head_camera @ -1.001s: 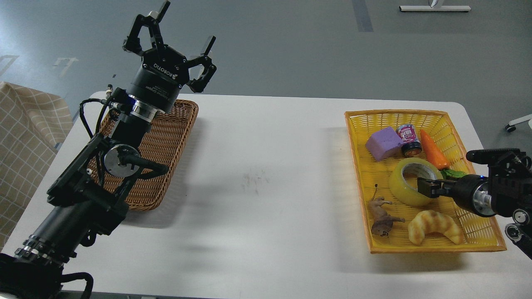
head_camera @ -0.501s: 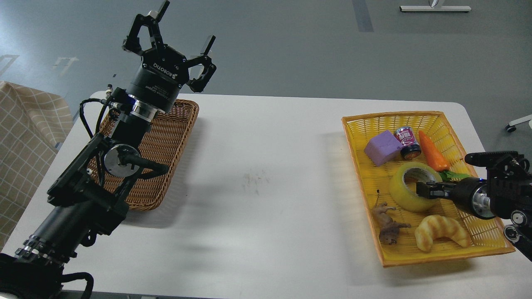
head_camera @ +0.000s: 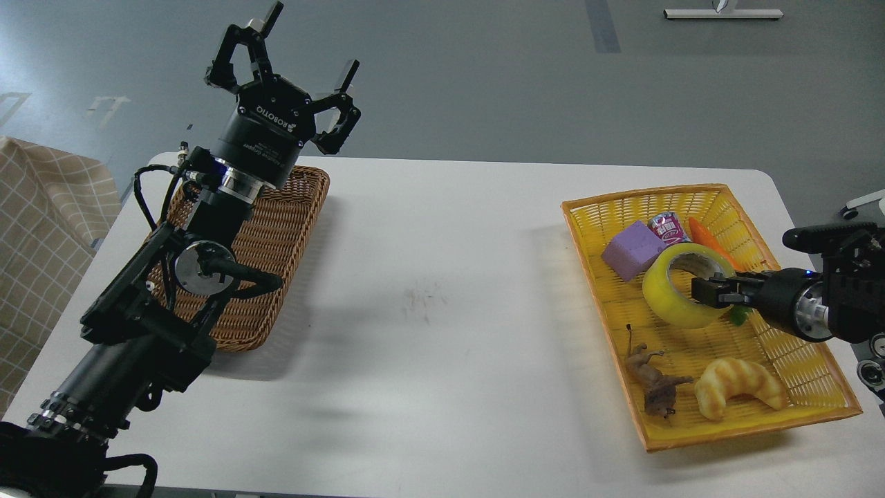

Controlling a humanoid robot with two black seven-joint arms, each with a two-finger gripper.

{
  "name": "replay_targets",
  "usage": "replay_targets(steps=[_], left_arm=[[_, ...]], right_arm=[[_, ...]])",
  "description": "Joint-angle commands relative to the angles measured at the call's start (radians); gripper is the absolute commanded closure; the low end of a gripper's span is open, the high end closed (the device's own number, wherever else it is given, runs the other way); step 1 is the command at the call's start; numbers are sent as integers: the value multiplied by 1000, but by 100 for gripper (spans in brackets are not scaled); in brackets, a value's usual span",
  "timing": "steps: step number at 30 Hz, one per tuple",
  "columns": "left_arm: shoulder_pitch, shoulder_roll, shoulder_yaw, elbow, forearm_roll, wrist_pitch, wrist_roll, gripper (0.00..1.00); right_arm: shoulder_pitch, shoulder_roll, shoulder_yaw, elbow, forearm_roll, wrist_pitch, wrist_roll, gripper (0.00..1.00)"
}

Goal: Place and transfer tape with both arms
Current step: 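Grasp the tape roll with the right gripper and lift it, then carry the tape roll out of the tray and set it on the table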

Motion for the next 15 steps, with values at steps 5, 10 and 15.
replay_targets(steps=[5,10,15], left_arm=[[0,2,0,3,0,0,0,2],[2,2,0,3,0,0,0,2],[2,0,0,5,0,0,2,2]], right_arm=[[94,14,18,32,12,0,0,100],[183,99,4,15,9,0,0,100],[235,234,-20,-25,2,0,-3,100]])
